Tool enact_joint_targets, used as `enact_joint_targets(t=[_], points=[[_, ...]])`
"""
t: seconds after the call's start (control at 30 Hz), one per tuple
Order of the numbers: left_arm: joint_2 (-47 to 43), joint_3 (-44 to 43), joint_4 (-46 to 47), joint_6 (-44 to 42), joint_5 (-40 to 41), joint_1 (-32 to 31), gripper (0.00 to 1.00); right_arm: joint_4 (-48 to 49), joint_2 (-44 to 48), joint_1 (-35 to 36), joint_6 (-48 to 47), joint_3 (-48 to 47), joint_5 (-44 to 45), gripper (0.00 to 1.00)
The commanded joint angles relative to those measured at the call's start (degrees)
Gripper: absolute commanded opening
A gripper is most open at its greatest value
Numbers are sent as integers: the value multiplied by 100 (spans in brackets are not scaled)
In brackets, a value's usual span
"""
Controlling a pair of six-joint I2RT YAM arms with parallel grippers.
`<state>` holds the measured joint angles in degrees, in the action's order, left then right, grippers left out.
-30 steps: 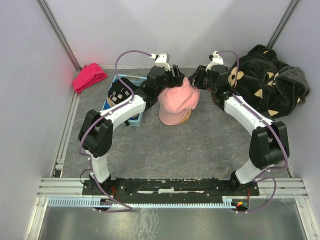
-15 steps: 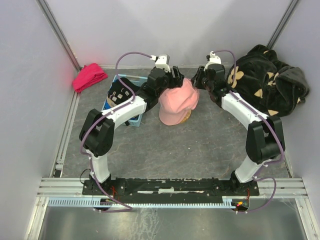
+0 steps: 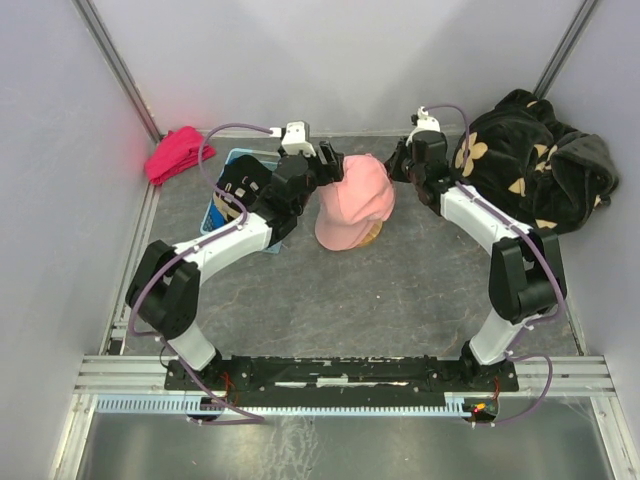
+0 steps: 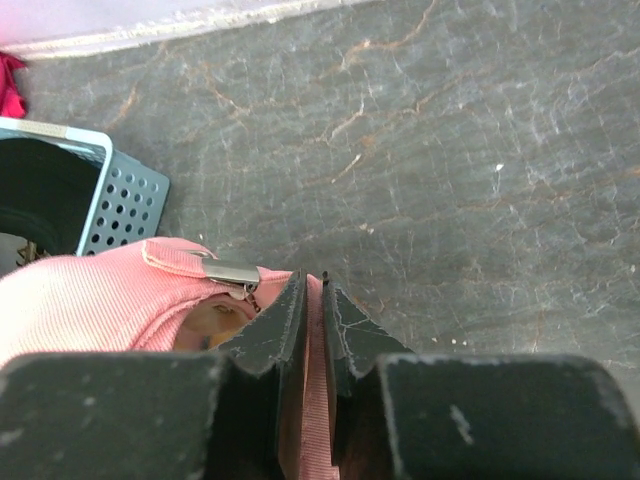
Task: Stack the hats
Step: Stack the hat on the hat.
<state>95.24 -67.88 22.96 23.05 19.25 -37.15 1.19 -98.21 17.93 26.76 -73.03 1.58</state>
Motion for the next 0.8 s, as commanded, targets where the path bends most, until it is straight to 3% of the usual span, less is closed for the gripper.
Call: enact_joint_targets(t=[0.0,0.47,0.77], points=[[-368,187,515,128,322,-12,79,-215,-188,35,61,264,115,16],[-74,143,552,236,-334,-45,79,120,-79,17,235,711,242,17],[-32,294,579,218,-441,-258,79,216,164,17,314,713,399,36]])
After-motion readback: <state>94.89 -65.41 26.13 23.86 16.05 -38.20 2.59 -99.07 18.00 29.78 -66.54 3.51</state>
